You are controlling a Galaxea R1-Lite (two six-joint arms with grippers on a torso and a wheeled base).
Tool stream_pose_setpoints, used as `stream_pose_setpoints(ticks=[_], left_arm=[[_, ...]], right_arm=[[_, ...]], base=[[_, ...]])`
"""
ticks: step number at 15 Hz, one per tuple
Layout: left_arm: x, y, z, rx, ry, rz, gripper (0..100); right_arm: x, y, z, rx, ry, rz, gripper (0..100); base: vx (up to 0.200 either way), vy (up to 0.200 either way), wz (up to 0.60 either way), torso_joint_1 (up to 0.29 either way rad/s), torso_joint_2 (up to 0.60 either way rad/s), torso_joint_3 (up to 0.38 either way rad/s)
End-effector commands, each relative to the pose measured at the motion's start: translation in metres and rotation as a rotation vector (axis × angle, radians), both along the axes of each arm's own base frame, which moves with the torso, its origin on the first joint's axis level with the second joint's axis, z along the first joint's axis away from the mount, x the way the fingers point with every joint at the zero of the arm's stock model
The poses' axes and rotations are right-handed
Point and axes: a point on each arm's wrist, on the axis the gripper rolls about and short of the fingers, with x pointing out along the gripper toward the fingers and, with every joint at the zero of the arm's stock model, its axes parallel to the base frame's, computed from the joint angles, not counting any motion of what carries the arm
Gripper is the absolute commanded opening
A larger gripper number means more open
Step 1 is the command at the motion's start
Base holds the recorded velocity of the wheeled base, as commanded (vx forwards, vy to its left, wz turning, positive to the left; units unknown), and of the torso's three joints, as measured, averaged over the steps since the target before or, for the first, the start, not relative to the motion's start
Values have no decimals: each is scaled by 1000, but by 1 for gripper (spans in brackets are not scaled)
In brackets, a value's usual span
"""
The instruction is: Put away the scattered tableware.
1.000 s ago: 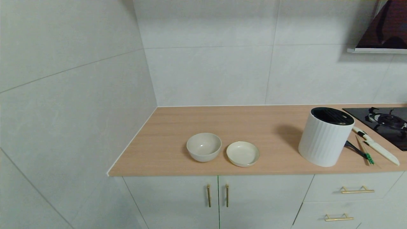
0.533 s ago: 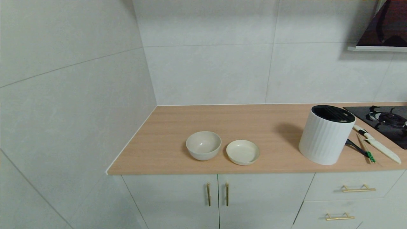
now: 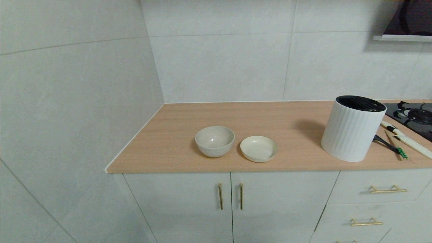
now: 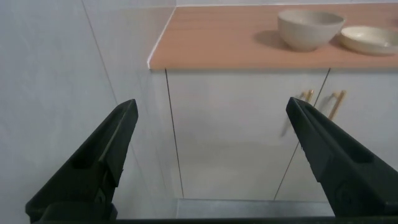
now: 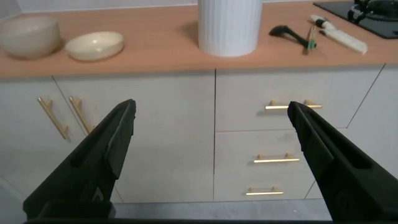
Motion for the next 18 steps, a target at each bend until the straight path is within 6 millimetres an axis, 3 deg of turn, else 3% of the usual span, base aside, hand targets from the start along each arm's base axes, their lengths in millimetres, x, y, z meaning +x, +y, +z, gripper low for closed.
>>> stream_pose_setpoints(ticks=[1, 18], left_arm=[[0, 0, 0, 0, 0, 1, 100], [0, 0, 0, -1, 0, 1, 100]], right_arm=[[0, 0, 0, 0, 2, 0, 100], [0, 0, 0, 0, 2, 0, 100]], base=[[0, 0, 0, -246, 554, 300], [0, 0, 0, -207, 497, 288]])
